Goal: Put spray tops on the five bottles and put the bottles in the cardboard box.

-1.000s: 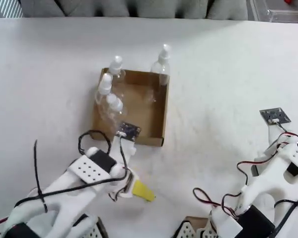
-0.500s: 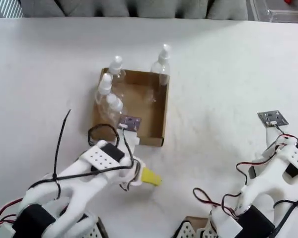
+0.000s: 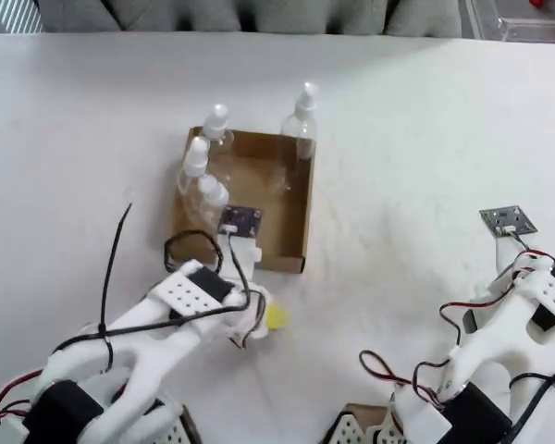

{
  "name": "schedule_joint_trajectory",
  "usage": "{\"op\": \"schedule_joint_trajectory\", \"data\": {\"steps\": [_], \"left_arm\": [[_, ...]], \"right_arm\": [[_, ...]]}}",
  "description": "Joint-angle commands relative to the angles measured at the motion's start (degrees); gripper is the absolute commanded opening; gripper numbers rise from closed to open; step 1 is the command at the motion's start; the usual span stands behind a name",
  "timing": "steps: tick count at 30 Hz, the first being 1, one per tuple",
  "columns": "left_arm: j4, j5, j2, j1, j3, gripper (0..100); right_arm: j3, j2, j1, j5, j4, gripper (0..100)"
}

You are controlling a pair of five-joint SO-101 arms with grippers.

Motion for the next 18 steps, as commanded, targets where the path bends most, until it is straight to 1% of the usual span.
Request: {"op": "schedule_joint_trajectory", "data": {"steps": [1,4,9,18], "left_arm": [[-1.3,3.2,0.1,0.5,-2.8,40],[-1.2,3.3,0.2,0.0,-2.8,40],[-1.7,3.3,0.2,-4.4,-3.0,40],[-2.4,3.3,0.3,-4.5,-2.5,40]], "right_arm": [[-0.5,-2.0,-0.4,0.6,0.4,1.5],[-0.5,-2.0,-0.7,0.6,0.4,1.5],[-0.5,-2.0,-0.7,0.6,0.4,1.5],[-0.5,-2.0,-0.7,0.6,0.6,1.5]]}}
